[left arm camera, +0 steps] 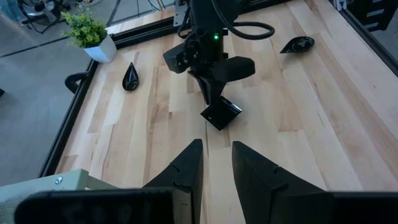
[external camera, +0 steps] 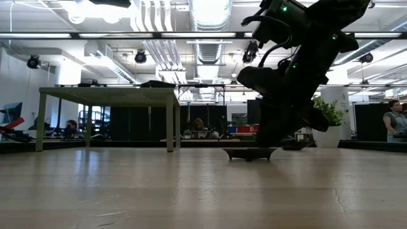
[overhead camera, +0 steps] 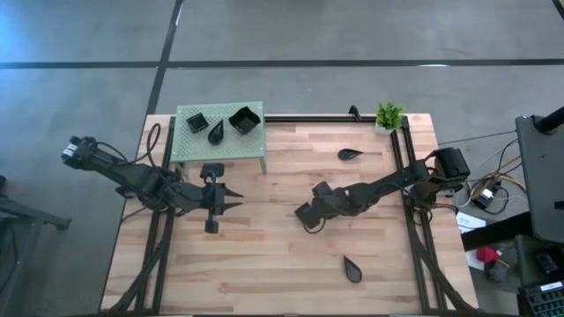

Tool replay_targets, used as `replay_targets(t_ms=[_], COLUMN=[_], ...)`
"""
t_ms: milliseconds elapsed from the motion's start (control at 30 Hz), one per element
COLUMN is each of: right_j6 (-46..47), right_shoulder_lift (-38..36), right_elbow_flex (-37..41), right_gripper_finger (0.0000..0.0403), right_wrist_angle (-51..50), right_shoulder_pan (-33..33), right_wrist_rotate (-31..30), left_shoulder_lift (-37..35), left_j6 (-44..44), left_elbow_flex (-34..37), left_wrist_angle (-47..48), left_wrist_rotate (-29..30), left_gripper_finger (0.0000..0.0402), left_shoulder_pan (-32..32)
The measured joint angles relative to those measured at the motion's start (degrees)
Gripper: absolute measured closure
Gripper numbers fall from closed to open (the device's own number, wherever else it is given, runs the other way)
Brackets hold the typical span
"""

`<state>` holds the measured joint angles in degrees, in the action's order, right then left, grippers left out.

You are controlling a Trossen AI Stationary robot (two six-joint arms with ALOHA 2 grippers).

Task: Pick & Place Mini shaped plates
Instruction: Stack the black square plate on top of the black square plate on the shelf

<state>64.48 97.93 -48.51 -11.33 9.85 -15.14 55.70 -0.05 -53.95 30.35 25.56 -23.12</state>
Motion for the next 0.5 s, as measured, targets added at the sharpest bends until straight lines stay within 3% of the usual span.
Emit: replay_targets(t_ms=[233, 500], right_j6=[0.05, 1.19], right_shoulder_lift=[0.55, 2.37], right_elbow_flex=[0.05, 0.11], right_gripper_finger=[0.0314, 0.0320], right_wrist_angle=[0.19, 0.90], right_shoulder_pan=[-0.02, 0.00], right_wrist_rotate=[-0.95, -1.15], left_shoulder_lift=[0.00, -0.02], left_j6=[0.02, 0.02], left_elbow_flex=[0.00, 0.00], left_wrist_angle=[0.00, 0.04], left_wrist_rotate=[0.00, -0.08], left_gripper_finger=[0.0321, 0.0321], left_shoulder_pan=[0.00, 0.00])
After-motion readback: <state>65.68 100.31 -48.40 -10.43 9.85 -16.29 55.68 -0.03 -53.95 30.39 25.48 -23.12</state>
